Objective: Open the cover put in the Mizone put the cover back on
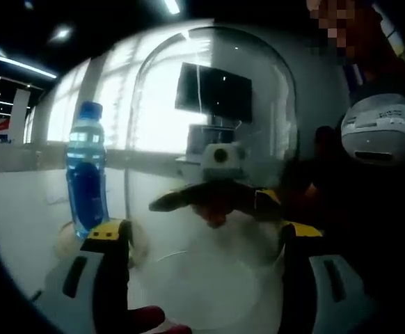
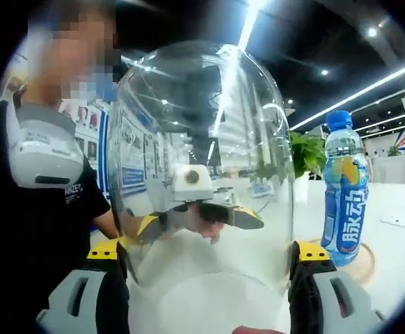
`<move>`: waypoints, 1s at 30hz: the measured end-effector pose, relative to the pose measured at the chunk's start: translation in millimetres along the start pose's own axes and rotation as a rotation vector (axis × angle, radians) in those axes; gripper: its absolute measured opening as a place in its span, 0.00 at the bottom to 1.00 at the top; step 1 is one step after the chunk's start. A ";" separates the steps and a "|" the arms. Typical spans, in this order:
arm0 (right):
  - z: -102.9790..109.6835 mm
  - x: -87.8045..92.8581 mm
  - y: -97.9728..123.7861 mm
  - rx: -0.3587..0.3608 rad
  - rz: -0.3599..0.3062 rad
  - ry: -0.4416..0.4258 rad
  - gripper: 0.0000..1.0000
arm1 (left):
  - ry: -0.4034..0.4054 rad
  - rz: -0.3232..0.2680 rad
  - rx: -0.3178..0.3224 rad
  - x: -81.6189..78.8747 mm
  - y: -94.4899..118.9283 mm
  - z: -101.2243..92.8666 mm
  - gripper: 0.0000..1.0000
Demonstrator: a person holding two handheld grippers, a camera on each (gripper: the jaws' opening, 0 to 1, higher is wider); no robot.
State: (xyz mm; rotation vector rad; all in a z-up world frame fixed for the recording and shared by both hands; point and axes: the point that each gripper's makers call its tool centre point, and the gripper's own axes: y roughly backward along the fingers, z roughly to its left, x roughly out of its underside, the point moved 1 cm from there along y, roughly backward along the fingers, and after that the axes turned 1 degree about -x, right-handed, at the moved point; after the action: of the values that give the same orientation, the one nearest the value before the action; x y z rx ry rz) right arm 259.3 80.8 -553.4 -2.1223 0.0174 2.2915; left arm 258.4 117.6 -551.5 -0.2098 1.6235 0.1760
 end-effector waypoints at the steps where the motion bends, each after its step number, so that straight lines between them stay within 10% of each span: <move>1: 0.2 0.1 -0.3 0.003 0.002 0.001 0.89 | -0.001 0.000 0.000 0.0 -0.1 0.0 0.78; 30: -0.3 -7.4 -9.2 -0.009 0.046 0.008 0.90 | 0.016 0.002 -0.038 -15.6 -5.2 3.6 0.82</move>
State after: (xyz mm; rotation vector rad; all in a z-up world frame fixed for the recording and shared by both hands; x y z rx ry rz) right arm 260.3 90.0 -546.0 -2.1576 0.0568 2.3118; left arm 264.0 113.8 -536.0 -0.2391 1.6376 0.2072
